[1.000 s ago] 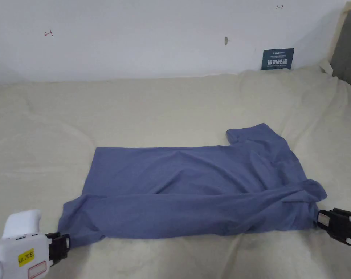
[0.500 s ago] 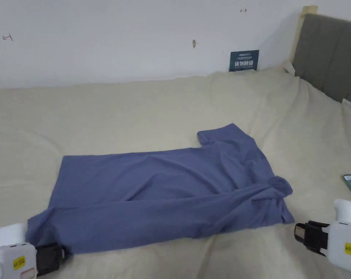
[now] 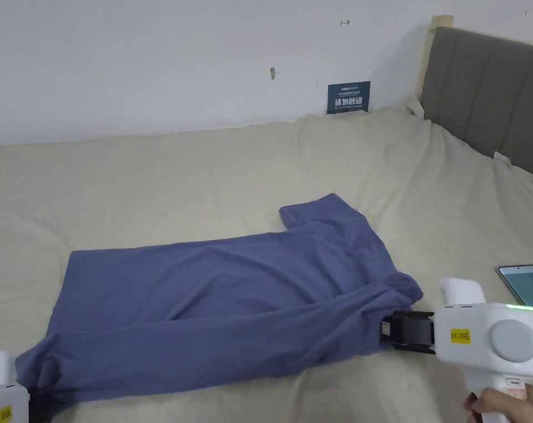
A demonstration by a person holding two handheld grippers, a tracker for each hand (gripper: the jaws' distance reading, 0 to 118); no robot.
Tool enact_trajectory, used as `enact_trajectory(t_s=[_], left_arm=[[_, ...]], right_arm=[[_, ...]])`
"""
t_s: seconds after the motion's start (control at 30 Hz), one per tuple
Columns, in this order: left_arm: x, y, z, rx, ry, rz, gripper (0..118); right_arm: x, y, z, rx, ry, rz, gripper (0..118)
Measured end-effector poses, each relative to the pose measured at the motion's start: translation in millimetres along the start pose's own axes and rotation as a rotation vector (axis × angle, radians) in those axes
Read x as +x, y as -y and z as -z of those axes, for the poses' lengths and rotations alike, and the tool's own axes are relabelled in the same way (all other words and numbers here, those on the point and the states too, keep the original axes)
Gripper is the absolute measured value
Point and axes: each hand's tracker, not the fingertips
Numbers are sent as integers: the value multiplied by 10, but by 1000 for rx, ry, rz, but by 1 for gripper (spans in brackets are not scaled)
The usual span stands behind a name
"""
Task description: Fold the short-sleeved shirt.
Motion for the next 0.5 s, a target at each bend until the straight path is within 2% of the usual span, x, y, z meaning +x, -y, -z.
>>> enact_trajectory(t_s=[0.07, 0.13, 0.17, 0.2, 0.23, 0.27, 0.3, 0.37, 0.5], left_arm=[[-16, -12, 13, -7, 9, -6, 13], [-7, -10, -18, -7, 12, -9, 13], [-7, -15, -18, -8, 14, -9, 13], [-4, -19, -17, -11, 16, -9, 13], [-21, -5, -11, -12, 18, -4, 13], [-15, -8, -13, -14, 15, 3, 13], [-10, -12, -22, -15, 12, 8, 13], [36, 4, -147, -13, 17, 12, 13], [-14, -28, -276, -3, 35, 29, 13]], right_arm=[[75, -51, 194, -37, 16, -3, 90], [21, -52, 258, -58, 30, 2, 69], [5, -32, 268, -39, 95, -55, 52], [-36, -27, 262, -34, 94, -90, 18], [-36, -32, 249, -26, 32, -89, 8], [-58, -52, 241, -55, -73, 11, 8], [-89, -63, 245, -52, -30, 45, 8], [-144, -75, 248, -33, 38, -46, 8], [-13, -115, 69, -32, -8, 17, 8]])
